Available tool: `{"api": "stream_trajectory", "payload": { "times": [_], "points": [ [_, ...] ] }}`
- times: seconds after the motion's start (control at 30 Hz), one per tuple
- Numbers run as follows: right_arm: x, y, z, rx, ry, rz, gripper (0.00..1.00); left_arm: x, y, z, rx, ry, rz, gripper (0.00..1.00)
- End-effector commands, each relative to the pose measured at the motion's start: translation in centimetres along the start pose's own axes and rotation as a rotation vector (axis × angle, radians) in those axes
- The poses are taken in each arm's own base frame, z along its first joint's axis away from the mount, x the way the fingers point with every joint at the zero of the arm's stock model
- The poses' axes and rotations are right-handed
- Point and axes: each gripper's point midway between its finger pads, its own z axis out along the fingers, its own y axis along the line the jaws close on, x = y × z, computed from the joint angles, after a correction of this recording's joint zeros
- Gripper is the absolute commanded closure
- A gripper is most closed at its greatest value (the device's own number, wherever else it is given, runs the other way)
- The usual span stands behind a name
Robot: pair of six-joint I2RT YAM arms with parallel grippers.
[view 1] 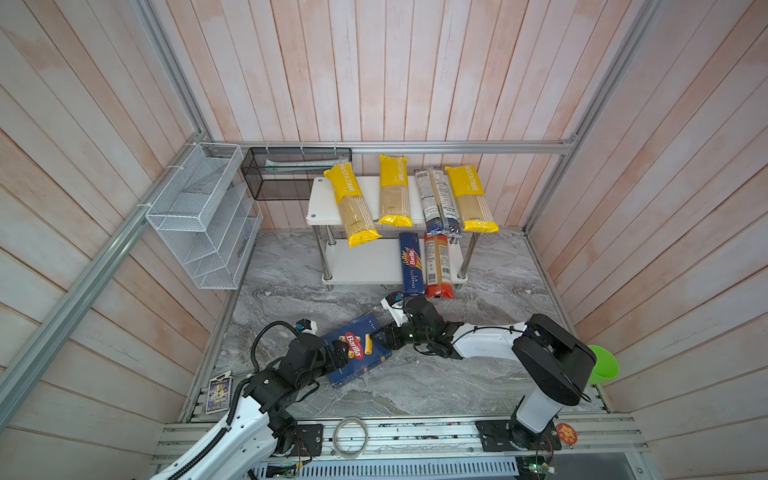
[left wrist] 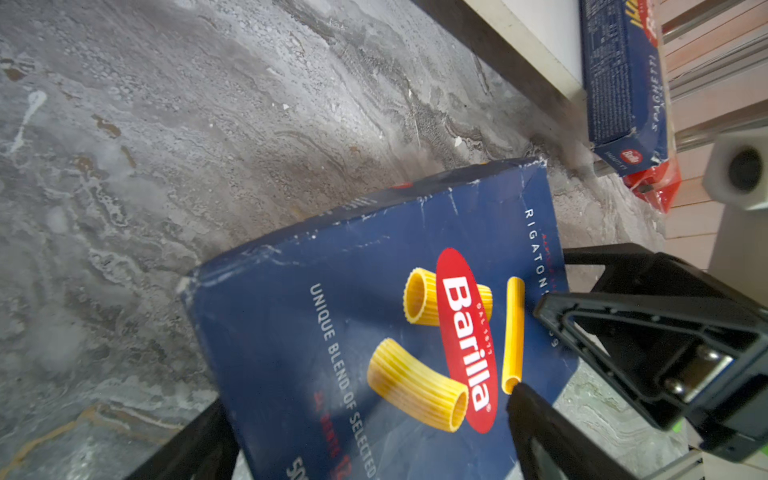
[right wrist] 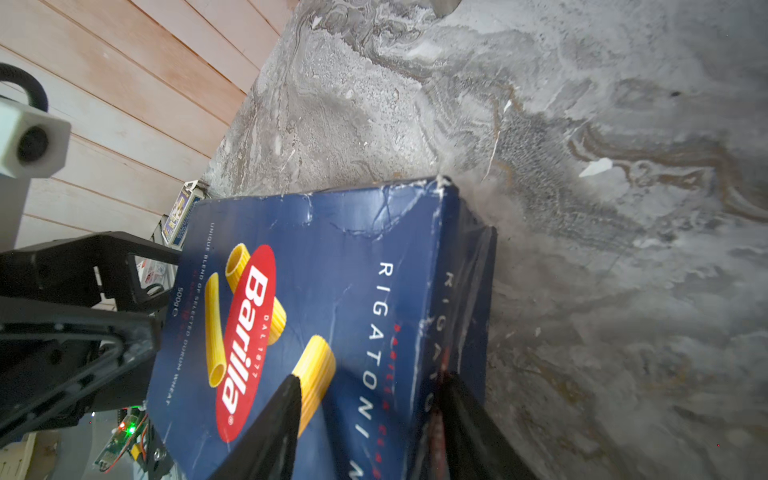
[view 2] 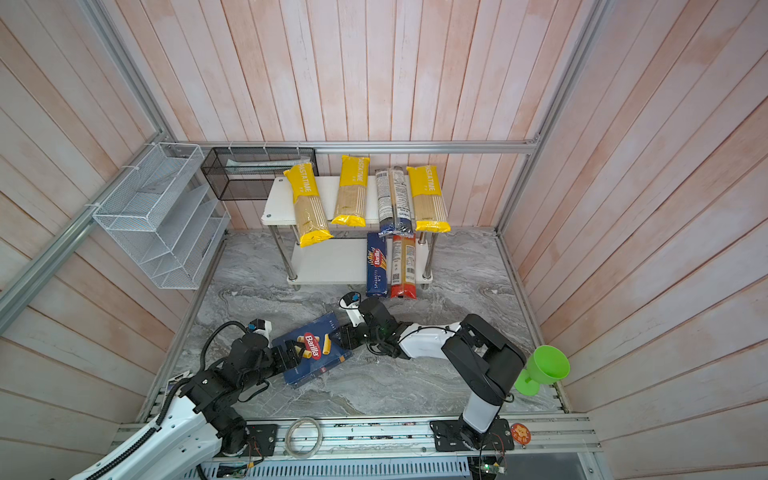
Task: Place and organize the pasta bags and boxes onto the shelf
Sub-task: 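Grip the Rigatoni box between both grippers from opposite sides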
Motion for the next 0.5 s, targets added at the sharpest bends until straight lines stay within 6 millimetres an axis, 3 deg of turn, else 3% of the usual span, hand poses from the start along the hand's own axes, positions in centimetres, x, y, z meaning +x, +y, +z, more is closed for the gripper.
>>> {"api": "stream_trajectory", "payload": {
  "times": [0.0,0.47],
  "points": [
    [-2.9,5.2,-1.2,-0.16,-0.096,-0.067,0.47,-3.9,-6.1,-1.8,0.226,-0.116,0.047,0.0],
    [-4.6,6.4,-2.1,-0.182,-0.149,-0.079,0.48,-6.7,-9.4,-1.7,0.273,-0.172,0.112,0.0]
  ]
}}
